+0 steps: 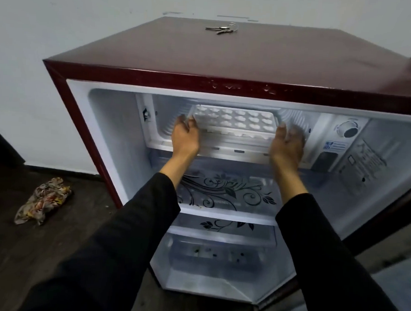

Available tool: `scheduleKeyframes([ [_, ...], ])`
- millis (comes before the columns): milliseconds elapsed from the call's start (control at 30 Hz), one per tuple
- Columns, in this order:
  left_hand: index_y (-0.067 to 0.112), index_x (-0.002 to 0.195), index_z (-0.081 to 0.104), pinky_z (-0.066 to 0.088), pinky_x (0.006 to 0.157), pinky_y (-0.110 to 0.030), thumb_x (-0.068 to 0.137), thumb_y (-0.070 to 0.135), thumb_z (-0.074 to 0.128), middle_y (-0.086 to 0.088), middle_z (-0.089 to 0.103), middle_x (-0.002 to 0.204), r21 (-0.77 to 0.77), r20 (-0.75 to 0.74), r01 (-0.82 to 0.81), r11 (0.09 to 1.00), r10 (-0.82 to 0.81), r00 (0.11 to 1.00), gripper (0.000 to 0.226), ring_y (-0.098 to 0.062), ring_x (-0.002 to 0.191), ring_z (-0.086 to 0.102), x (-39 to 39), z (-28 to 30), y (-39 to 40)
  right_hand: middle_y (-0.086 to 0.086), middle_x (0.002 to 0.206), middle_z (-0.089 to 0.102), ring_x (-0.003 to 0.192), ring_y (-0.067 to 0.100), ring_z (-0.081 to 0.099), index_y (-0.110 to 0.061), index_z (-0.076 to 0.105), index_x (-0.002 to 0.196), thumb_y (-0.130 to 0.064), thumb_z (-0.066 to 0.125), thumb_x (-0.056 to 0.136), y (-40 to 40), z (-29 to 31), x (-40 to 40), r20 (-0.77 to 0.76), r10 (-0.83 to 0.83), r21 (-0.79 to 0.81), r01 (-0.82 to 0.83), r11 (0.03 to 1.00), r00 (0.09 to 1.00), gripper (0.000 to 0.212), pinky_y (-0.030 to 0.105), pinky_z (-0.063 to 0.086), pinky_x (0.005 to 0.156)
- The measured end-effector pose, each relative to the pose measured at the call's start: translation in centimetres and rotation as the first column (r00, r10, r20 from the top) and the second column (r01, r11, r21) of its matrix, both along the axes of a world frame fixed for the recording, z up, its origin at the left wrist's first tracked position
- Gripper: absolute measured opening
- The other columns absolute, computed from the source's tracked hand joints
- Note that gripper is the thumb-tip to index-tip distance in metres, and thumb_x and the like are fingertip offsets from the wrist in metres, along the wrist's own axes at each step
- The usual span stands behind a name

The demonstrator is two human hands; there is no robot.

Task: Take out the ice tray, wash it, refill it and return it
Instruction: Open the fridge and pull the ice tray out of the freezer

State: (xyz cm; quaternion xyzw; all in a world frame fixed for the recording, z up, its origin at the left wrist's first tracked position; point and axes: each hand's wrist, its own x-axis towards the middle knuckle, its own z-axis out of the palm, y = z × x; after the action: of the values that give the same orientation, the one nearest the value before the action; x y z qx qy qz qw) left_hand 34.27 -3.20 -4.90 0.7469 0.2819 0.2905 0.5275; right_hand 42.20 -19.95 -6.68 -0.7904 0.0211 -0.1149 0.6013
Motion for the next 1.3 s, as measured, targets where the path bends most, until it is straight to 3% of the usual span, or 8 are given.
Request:
scheduleKeyframes([
  [167, -0.005, 0.127, 0.046, 0.04, 0.091, -0.03, 0.099, 0.016, 0.041, -0.02, 0.058, 0.121, 0.013, -0.039, -0.093, 0.996, 0.094, 0.995, 0.035, -0.029, 0.116, 0.054, 2.0, 0.0, 1.9, 0.024, 0.126, 0.058, 0.117, 0.033, 0.056, 0.006, 0.05, 0.124, -0.032, 0.049, 0.098, 0.0, -0.9, 4.1, 0.011, -0.041, -0.085, 0.042, 0.996, 0.999, 0.046, 0.036, 0.046, 0.094],
  [300, 0.016, 0.084, 0.052, 0.038, 0.079, -0.028, 0.099, 0.015, 0.043, -0.013, 0.054, 0.099, -0.02, -0.078, -0.123, 0.992, 0.121, 0.99, 0.017, -0.029, 0.108, 0.055, 3.0, 0.1, 2.8, 0.02, 0.119, 0.063, 0.112, 0.032, 0.059, 0.002, 0.055, 0.118, -0.037, 0.056, 0.093, 0.4, -1.0, 5.9, 0.009, -0.077, -0.213, 0.077, 0.974, 0.997, 0.047, 0.036, 0.045, 0.096],
  [500, 0.008, 0.083, 0.057, 0.038, 0.066, -0.026, 0.094, 0.01, 0.048, -0.013, 0.06, 0.087, -0.105, -0.098, -0.125, 0.987, 0.114, 0.989, 0.015, -0.026, 0.084, 0.057, 3.9, 0.0, 4.0, 0.021, 0.113, 0.066, 0.108, 0.034, 0.062, 0.003, 0.062, 0.113, -0.026, 0.058, 0.091, 1.3, -1.0, 7.0, -0.012, -0.069, -0.254, 0.064, 0.965, 0.998, 0.036, 0.04, 0.049, 0.094],
  [700, 0.001, 0.104, 0.067, 0.054, 0.088, -0.035, 0.087, 0.004, 0.056, -0.014, 0.067, 0.103, -0.233, -0.076, -0.115, 0.966, 0.1, 0.992, 0.02, -0.028, 0.098, 0.064, 4.0, -0.1, 4.4, 0.013, 0.08, 0.059, 0.083, 0.027, 0.063, -0.004, 0.06, 0.081, -0.003, 0.056, 0.081, 1.3, -0.7, 6.6, -0.066, -0.051, -0.193, 0.037, 0.98, 0.997, 0.004, 0.029, 0.044, 0.065],
  [833, 0.003, 0.081, 0.066, 0.041, 0.06, -0.022, 0.085, -0.001, 0.048, -0.004, 0.052, 0.069, -0.284, -0.032, -0.09, 0.955, 0.084, 0.996, 0.019, -0.017, 0.066, 0.049, 3.2, 0.4, 4.4, -0.002, 0.059, 0.04, 0.057, 0.013, 0.041, -0.009, 0.048, 0.066, 0.002, 0.062, 0.079, 0.3, -0.3, 5.3, -0.063, 0.044, -0.054, -0.047, 0.997, 0.997, 0.021, 0.014, 0.028, 0.039],
  [933, 0.016, 0.057, 0.045, 0.034, 0.057, -0.023, 0.086, -0.001, 0.047, 0.001, 0.039, 0.058, -0.339, 0.022, -0.085, 0.937, 0.098, 0.995, 0.033, -0.013, 0.054, 0.035, 2.2, 0.9, 4.1, 0.0, 0.066, 0.051, 0.062, 0.012, 0.048, -0.007, 0.063, 0.078, -0.003, 0.06, 0.078, -0.4, 0.2, 3.4, -0.092, 0.087, 0.06, -0.082, 0.995, 0.992, 0.005, 0.019, 0.038, 0.051],
  [1100, 0.021, 0.07, 0.048, 0.042, 0.077, -0.029, 0.09, 0.004, 0.05, 0.005, 0.052, 0.075, -0.43, 0.133, -0.054, 0.901, 0.123, 0.983, 0.026, -0.017, 0.084, 0.052, -0.2, 1.5, 3.2, -0.002, 0.075, 0.056, 0.076, 0.017, 0.054, -0.019, 0.054, 0.071, -0.003, 0.058, 0.077, -1.4, 1.7, -0.3, -0.181, 0.029, 0.283, 0.024, 0.959, 0.983, 0.017, 0.03, 0.042, 0.062],
  [1300, 0.016, 0.067, 0.051, 0.04, 0.07, -0.03, 0.087, 0.013, 0.054, -0.004, 0.052, 0.077, -0.427, 0.079, -0.02, 0.904, 0.059, 0.995, 0.021, -0.019, 0.077, 0.048, -5.7, -1.0, 1.0, -0.005, 0.076, 0.058, 0.073, 0.013, 0.053, -0.018, 0.059, 0.068, -0.008, 0.058, 0.071, -3.6, 1.1, -7.6, -0.171, -0.013, 0.387, 0.079, 0.919, 0.985, 0.011, 0.028, 0.042, 0.066],
])
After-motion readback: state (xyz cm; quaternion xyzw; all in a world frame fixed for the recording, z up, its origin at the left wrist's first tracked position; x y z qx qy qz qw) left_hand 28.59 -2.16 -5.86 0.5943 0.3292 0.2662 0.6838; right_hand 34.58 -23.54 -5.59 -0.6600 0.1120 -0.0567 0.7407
